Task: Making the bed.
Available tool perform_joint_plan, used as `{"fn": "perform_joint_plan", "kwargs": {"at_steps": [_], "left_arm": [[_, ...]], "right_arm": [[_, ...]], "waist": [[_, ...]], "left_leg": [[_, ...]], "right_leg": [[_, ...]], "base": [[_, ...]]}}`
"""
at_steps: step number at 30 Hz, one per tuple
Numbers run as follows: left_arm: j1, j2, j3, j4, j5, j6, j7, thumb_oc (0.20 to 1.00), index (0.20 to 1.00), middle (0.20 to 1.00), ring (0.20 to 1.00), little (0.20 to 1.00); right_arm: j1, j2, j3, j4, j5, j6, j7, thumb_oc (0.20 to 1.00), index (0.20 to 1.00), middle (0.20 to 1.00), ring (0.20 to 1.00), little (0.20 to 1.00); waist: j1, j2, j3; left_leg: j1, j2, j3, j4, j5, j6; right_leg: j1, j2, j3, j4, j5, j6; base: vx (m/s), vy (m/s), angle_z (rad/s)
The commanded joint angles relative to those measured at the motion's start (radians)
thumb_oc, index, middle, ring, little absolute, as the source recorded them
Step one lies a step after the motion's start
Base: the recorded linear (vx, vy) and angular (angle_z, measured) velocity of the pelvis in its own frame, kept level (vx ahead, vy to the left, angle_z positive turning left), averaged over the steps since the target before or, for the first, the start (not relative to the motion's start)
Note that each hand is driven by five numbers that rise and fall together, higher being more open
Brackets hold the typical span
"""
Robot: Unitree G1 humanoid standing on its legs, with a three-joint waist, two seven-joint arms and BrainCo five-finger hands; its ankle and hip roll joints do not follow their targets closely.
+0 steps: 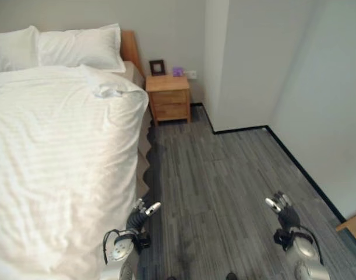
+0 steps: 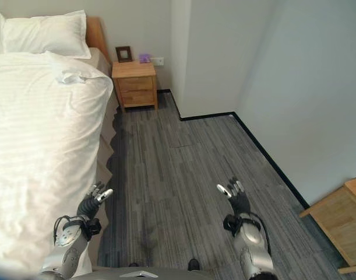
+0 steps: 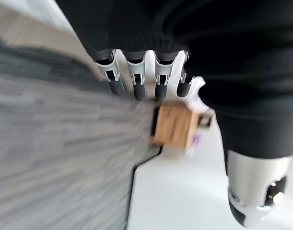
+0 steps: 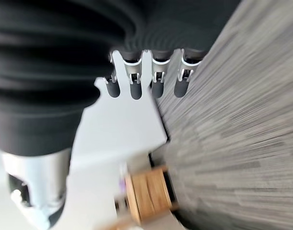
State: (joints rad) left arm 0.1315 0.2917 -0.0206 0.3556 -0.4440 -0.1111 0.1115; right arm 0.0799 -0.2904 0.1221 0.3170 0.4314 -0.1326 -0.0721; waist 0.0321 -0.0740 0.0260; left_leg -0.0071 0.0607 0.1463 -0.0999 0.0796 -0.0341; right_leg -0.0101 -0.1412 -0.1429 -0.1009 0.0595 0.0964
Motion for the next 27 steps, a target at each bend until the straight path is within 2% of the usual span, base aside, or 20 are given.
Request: {"fn": "perform_joint_plan", "kwargs": {"at_steps": [1, 4, 5, 7, 8, 9, 11, 13, 15, 16, 18, 19, 20, 21, 22, 23, 24, 25, 26, 27], "left_arm": [[-0.073, 0.053, 0.037, -0.074, 0.11, -0.085, 0.06, 1.0, 1.0, 1.0, 1.0, 1.0], [-0.083, 0.05, 0.038, -0.062, 0.089, -0.086, 0.062, 1.0, 1.0, 1.0, 1.0, 1.0], [-0.087, 0.047, 0.032, -0.064, 0.078, -0.083, 0.063, 1.0, 1.0, 1.0, 1.0, 1.0], [-0.091, 0.041, 0.026, -0.068, 0.058, -0.077, 0.06, 1.0, 1.0, 1.0, 1.0, 1.0], [-0.093, 0.041, 0.027, -0.07, 0.051, -0.074, 0.055, 1.0, 1.0, 1.0, 1.0, 1.0], [-0.108, 0.049, 0.039, -0.058, 0.034, -0.08, 0.057, 1.0, 1.0, 1.0, 1.0, 1.0], [-0.12, 0.052, 0.042, -0.058, 0.027, -0.084, 0.059, 1.0, 1.0, 1.0, 1.0, 1.0], [-0.153, 0.061, 0.047, -0.072, 0.008, -0.097, 0.049, 1.0, 1.0, 1.0, 1.0, 1.0], [-0.183, 0.061, 0.04, -0.054, -0.023, -0.111, 0.037, 1.0, 1.0, 1.0, 1.0, 1.0], [-0.209, 0.041, 0.033, -0.039, -0.044, -0.12, 0.029, 1.0, 1.0, 1.0, 1.0, 1.0], [-0.202, 0.03, 0.019, -0.037, -0.043, -0.119, 0.02, 1.0, 1.0, 1.0, 1.0, 1.0], [-0.188, 0.023, 0.022, -0.043, -0.018, -0.115, 0.018, 1.0, 1.0, 1.0, 1.0, 1.0], [-0.151, 0.006, 0.015, -0.057, -0.028, -0.108, 0.008, 1.0, 1.0, 1.0, 1.0, 1.0], [-0.15, 0.006, 0.015, -0.057, -0.028, -0.108, 0.008, 1.0, 1.0, 1.0, 1.0, 1.0], [-0.145, -0.006, 0.019, -0.055, -0.056, -0.102, 0.011, 1.0, 1.0, 1.0, 1.0, 1.0], [-0.139, -0.02, 0.03, -0.06, -0.094, -0.1, 0.019, 1.0, 1.0, 1.0, 1.0, 1.0], [-0.127, -0.025, 0.021, -0.067, -0.117, -0.098, 0.0, 1.0, 1.0, 1.0, 1.0, 1.0], [-0.107, -0.026, 0.006, -0.083, -0.096, -0.085, -0.003, 1.0, 1.0, 1.0, 1.0, 1.0], [-0.093, -0.025, 0.008, -0.085, -0.092, -0.082, -0.01, 1.0, 1.0, 1.0, 1.0, 1.0], [-0.093, -0.025, 0.008, -0.086, -0.092, -0.082, -0.01, 1.0, 1.0, 1.0, 1.0, 1.0]], "right_arm": [[-0.109, -0.004, 0.01, -0.09, -0.016, -0.036, 0.025, 1.0, 1.0, 1.0, 1.0, 1.0], [-0.109, 0.007, 0.015, -0.1, -0.001, -0.039, 0.025, 1.0, 1.0, 1.0, 1.0, 1.0], [-0.107, 0.008, 0.017, -0.099, 0.003, -0.04, 0.024, 1.0, 1.0, 1.0, 1.0, 1.0], [-0.1, 0.008, 0.027, -0.111, -0.023, -0.037, 0.021, 1.0, 1.0, 1.0, 1.0, 1.0], [-0.096, 0.003, 0.03, -0.119, -0.051, -0.031, 0.023, 1.0, 1.0, 1.0, 1.0, 1.0], [-0.085, -0.005, 0.021, -0.134, -0.09, -0.033, 0.021, 1.0, 1.0, 1.0, 1.0, 1.0], [-0.081, -0.008, 0.015, -0.138, -0.088, -0.033, 0.021, 1.0, 1.0, 1.0, 1.0, 1.0], [-0.065, -0.024, -0.011, -0.129, -0.083, -0.038, 0.028, 1.0, 1.0, 1.0, 1.0, 1.0], [-0.023, -0.043, -0.03, -0.129, -0.098, -0.035, 0.031, 1.0, 1.0, 1.0, 1.0, 1.0], [0.05, -0.057, -0.05, -0.135, -0.11, -0.031, 0.056, 1.0, 1.0, 1.0, 1.0, 1.0], [0.093, -0.062, -0.057, -0.149, -0.11, -0.025, 0.076, 1.0, 1.0, 1.0, 1.0, 1.0], [0.116, -0.067, -0.054, -0.152, -0.108, -0.021, 0.101, 1.0, 1.0, 1.0, 1.0, 1.0], [0.13, -0.077, -0.046, -0.112, -0.096, -0.016, 0.109, 1.0, 1.0, 1.0, 1.0, 1.0], [0.13, -0.077, -0.046, -0.112, -0.096, -0.016, 0.109, 1.0, 1.0, 1.0, 1.0, 1.0], [0.132, -0.078, -0.043, -0.117, -0.082, -0.015, 0.111, 1.0, 1.0, 1.0, 1.0, 1.0], [0.129, -0.07, -0.039, -0.123, -0.049, -0.02, 0.105, 1.0, 1.0, 1.0, 1.0, 1.0], [0.131, -0.069, -0.036, -0.12, -0.019, -0.023, 0.104, 1.0, 1.0, 1.0, 1.0, 1.0], [0.096, -0.09, -0.033, -0.099, -0.023, -0.018, 0.086, 1.0, 1.0, 1.0, 1.0, 1.0], [0.07, -0.097, -0.025, -0.089, -0.025, -0.013, 0.082, 1.0, 1.0, 1.0, 1.0, 1.0], [0.07, -0.097, -0.025, -0.088, -0.025, -0.014, 0.082, 1.0, 1.0, 1.0, 1.0, 1.0]], "waist": [[0.022, 0.036, 0.066], [0.027, 0.04, 0.07], [0.026, 0.046, 0.08], [0.02, 0.057, 0.1], [0.01, 0.071, 0.111], [-0.02, 0.087, 0.138], [-0.038, 0.089, 0.141], [-0.091, 0.086, 0.151], [-0.145, 0.084, 0.149], [-0.19, 0.075, 0.136], [-0.2, 0.076, 0.13], [-0.207, 0.077, 0.121], [-0.196, 0.067, 0.108], [-0.199, 0.065, 0.106], [-0.19, 0.045, 0.103], [-0.171, 0.024, 0.111], [-0.138, 0.006, 0.126], [-0.071, -0.022, 0.156], [-0.036, -0.03, 0.16], [-0.034, -0.028, 0.162]], "left_leg": [[0.038, -0.053, -0.055, 0.077, -0.123, 0.05], [0.036, -0.056, -0.061, 0.075, -0.133, 0.06], [0.043, -0.06, -0.065, 0.074, -0.141, 0.071], [0.064, -0.076, -0.052, 0.065, -0.158, 0.104], [0.086, -0.073, -0.048, 0.052, -0.162, 0.113], [0.161, -0.053, -0.035, 0.026, -0.176, 0.104], [0.186, -0.044, -0.028, 0.02, -0.189, 0.091], [0.259, -0.026, -0.032, 0.013, -0.225, 0.052], [0.305, 0.004, -0.055, 0.013, -0.241, 0.013], [0.35, 0.04, -0.066, 0.015, -0.23, -0.018], [0.35, 0.056, -0.079, 0.049, -0.203, -0.031], [0.34, 0.088, -0.088, 0.15, -0.12, -0.057], [0.225, 0.131, -0.094, 0.426, 0.091, -0.064], [0.221, 0.128, -0.098, 0.426, 0.093, -0.064], [0.135, 0.153, -0.098, 0.616, 0.17, -0.061], [0.073, 0.195, -0.046, 0.754, 0.193, -0.056], [0.002, 0.195, -0.04, 0.852, 0.155, -0.029], [-0.188, 0.15, -0.026, 1.0, 0.074, -0.031], [-0.256, 0.129, -0.007, 0.985, 0.047, -0.031], [-0.254, 0.131, -0.007, 0.988, 0.044, -0.031]], "right_leg": [[0.013, -0.056, -0.058, 0.158, -0.051, 0.053], [-0.014, -0.071, -0.056, 0.223, -0.058, 0.059], [-0.052, -0.081, -0.042, 0.318, -0.046, 0.065], [-0.154, -0.118, -0.029, 0.543, 0.067, 0.078], [-0.204, -0.121, -0.014, 0.636, 0.089, 0.08], [-0.328, -0.123, -0.016, 0.708, 0.072, 0.088], [-0.362, -0.125, -0.021, 0.664, 0.064, 0.086], [-0.413, -0.095, -0.029, 0.438, 0.058, 0.087], [-0.419, -0.045, 0.017, 0.23, 0.1, 0.106], [-0.435, -0.021, 0.039, 0.121, 0.141, 0.117], [-0.417, -0.01, 0.04, 0.153, 0.144, 0.11], [-0.401, 0.009, 0.04, 0.177, 0.151, 0.091], [-0.322, 0.056, 0.043, 0.19, 0.106, 0.023], [-0.325, 0.053, 0.042, 0.188, 0.108, 0.023], [-0.275, 0.066, 0.032, 0.19, 0.069, -0.02], [-0.216, 0.085, 0.011, 0.186, 0.037, -0.057], [-0.155, 0.101, 0.019, 0.162, 0.009, -0.085], [-0.054, 0.097, 0.014, 0.13, -0.029, -0.09], [-0.008, 0.095, 0.018, 0.114, -0.042, -0.086], [-0.006, 0.097, 0.019, 0.114, -0.042, -0.086]], "base": [[0.08, 0.026, 0.25], [0.11, 0.065, 0.13], [0.1, 0.115, -0.01], [0.13, 0.182, -0.02], [0.39, 0.159, -0.11], [0.34, 0.072, -0.31], [0.34, -0.038, -0.4], [0.57, -0.189, -0.06], [0.77, -0.314, 0.07], [0.87, -0.413, 0.09], [0.56, -0.296, 0.45], [0.69, -0.465, 0.91], [0.69, -0.466, 0.7], [0.67, -0.567, 0.34], [0.51, -0.522, 0.38], [0.74, -0.71, 0.1], [0.87, -0.692, -0.11], [0.81, -0.444, -0.36], [0.58, -0.25, -0.16], [0.47, -0.052, -0.3]]}}
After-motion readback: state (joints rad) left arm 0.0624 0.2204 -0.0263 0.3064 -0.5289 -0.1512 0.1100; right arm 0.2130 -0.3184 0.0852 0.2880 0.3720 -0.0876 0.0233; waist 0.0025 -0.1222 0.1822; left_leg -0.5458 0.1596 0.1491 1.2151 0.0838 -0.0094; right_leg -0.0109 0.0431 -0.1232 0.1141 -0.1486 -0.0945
